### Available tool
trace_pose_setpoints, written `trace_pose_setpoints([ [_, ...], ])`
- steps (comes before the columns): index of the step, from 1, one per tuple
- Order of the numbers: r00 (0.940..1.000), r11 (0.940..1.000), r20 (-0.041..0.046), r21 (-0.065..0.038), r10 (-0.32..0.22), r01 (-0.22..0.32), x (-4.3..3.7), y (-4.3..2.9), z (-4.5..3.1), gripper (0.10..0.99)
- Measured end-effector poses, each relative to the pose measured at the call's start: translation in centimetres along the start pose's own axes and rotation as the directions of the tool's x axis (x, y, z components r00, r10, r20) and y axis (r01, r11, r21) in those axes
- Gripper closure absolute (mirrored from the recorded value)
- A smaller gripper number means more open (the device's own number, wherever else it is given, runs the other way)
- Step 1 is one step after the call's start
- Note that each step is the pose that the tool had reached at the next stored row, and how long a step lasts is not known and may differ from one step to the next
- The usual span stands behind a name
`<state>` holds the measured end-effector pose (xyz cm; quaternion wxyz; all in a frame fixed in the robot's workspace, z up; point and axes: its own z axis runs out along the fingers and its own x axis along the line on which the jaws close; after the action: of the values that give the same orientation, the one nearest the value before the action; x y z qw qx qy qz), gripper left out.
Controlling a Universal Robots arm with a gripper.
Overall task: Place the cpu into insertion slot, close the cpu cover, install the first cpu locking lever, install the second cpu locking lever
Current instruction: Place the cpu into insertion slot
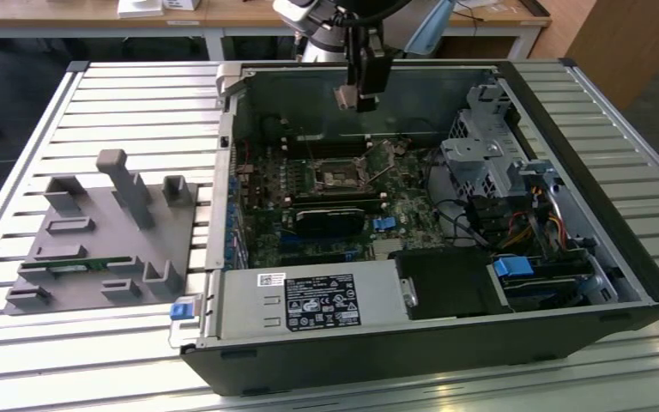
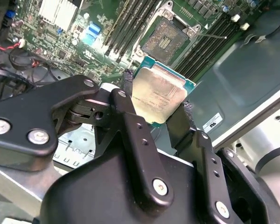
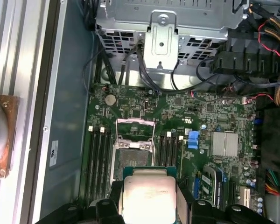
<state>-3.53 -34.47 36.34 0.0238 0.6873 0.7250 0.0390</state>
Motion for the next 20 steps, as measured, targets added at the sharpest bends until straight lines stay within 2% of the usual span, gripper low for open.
trace_pose_setpoints([
  [6, 0.9993, 0.9993, 0.0035, -0.001, 0.039, -0.039, 0.0, 0.0, 0.06, 0.549],
  [20, 0.9991, 0.9991, 0.0039, -0.001, 0.043, -0.043, -0.01, -0.04, 0.44, 0.549],
])
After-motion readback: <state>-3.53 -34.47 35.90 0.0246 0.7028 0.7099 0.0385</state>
